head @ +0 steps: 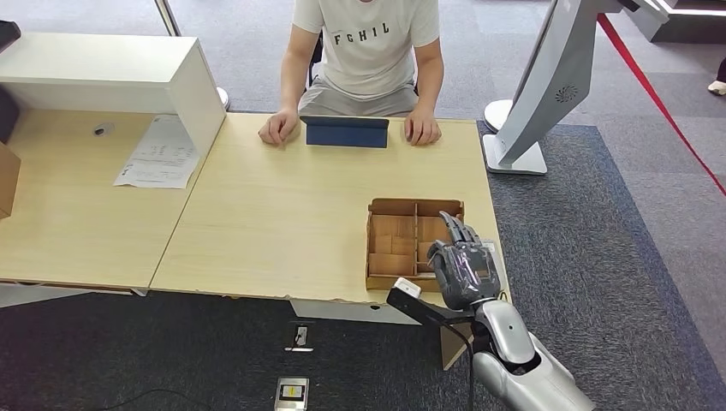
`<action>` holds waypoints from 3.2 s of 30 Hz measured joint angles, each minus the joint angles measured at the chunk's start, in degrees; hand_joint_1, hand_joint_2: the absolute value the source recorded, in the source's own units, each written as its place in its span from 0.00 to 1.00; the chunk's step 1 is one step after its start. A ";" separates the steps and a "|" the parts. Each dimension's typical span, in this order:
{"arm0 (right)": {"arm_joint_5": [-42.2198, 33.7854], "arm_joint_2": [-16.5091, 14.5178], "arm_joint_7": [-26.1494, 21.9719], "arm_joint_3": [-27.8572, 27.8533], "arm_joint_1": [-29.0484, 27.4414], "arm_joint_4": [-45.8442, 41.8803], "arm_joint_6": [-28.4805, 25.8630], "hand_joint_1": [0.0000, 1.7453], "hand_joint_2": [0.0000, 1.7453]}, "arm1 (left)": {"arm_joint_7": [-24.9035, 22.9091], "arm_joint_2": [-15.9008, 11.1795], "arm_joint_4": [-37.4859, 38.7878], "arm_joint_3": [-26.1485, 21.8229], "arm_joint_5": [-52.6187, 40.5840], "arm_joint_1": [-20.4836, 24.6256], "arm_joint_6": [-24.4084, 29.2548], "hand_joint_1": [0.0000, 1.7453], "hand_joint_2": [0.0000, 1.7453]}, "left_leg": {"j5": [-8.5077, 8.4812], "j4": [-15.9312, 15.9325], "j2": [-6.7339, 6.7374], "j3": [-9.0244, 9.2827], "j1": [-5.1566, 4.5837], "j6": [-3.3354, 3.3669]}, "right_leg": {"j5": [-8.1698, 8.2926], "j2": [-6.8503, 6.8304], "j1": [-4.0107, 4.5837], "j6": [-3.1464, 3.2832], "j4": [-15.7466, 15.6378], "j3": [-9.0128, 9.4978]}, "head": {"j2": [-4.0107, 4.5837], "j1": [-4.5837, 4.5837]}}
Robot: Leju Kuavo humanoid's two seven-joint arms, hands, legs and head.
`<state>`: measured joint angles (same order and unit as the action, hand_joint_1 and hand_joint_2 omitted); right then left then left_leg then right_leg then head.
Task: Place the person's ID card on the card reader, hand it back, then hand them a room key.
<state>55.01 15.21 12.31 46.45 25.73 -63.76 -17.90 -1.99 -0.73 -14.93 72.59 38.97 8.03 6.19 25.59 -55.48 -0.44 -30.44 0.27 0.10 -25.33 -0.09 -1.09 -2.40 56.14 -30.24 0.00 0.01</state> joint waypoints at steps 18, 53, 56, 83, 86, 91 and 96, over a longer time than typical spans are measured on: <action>1.13 0.40 0.42 -0.55 -0.14 -1.68 -3.24 1.00 1.00 | -0.28 0.14 0.00 0.15 -0.55 0.01 0.31 0.00 0.00 | 0.00 0.00 0.01 0.00 0.00 0.00 | 0.00 0.00 0.00 0.00 0.00 -0.01 | 0.00 -0.01; 3.13 -4.22 -2.07 0.71 22.25 6.56 -0.28 1.00 1.00 | 0.25 0.09 0.04 0.50 -2.44 0.09 -0.07 0.00 0.00 | -0.11 0.00 -0.02 -0.04 0.00 0.04 | 0.07 0.00 0.00 0.03 0.07 -0.03 | 0.00 -0.01; 2.99 -5.32 -2.30 1.19 23.67 9.33 -0.81 1.00 1.00 | 0.24 0.11 0.07 0.55 -2.44 0.09 -0.11 0.00 0.00 | -0.11 0.00 -0.03 -0.04 0.00 0.04 | 0.07 0.00 0.00 0.03 0.07 -0.03 | 0.00 -0.01; 3.05 -9.99 -3.61 4.86 29.84 27.65 -6.15 0.00 0.00 | -0.50 0.18 0.37 0.82 -3.15 0.15 -0.62 0.00 0.00 | -0.11 -0.01 -0.01 -0.04 0.02 0.04 | 0.07 0.01 0.00 0.02 0.06 -0.05 | 0.00 0.00; 3.03 -9.97 -3.75 5.28 29.71 28.41 -6.07 0.00 0.00 | -0.57 0.18 0.37 0.83 -3.26 0.16 -0.66 0.00 0.00 | -0.11 -0.01 -0.01 -0.03 0.02 0.04 | 0.07 0.01 0.00 0.02 0.06 -0.05 | 0.00 -0.01; 3.30 -9.71 -3.62 5.78 29.60 29.18 -6.22 0.00 0.00 | -0.65 0.17 0.39 0.83 -3.19 0.16 -0.66 0.00 0.00 | -0.12 -0.01 0.00 -0.03 0.02 0.04 | 0.08 0.01 0.00 0.02 0.06 -0.06 | 0.00 0.00; 4.19 -7.82 -1.91 5.77 29.57 29.35 -6.16 0.00 0.00 | -0.84 0.16 0.41 0.81 -2.02 0.13 -0.65 0.00 0.00 | -0.12 -0.04 -0.01 -0.02 0.02 0.04 | 0.09 0.01 -0.01 0.00 0.03 -0.07 | 0.00 -0.01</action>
<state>59.20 7.40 10.40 52.22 55.30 -34.41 -24.06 -2.84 -0.57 -14.52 73.40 36.94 8.15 5.54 25.47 -55.52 -0.45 -30.46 0.29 0.15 -25.24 -0.08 -1.10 -2.40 56.17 -30.31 0.00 0.01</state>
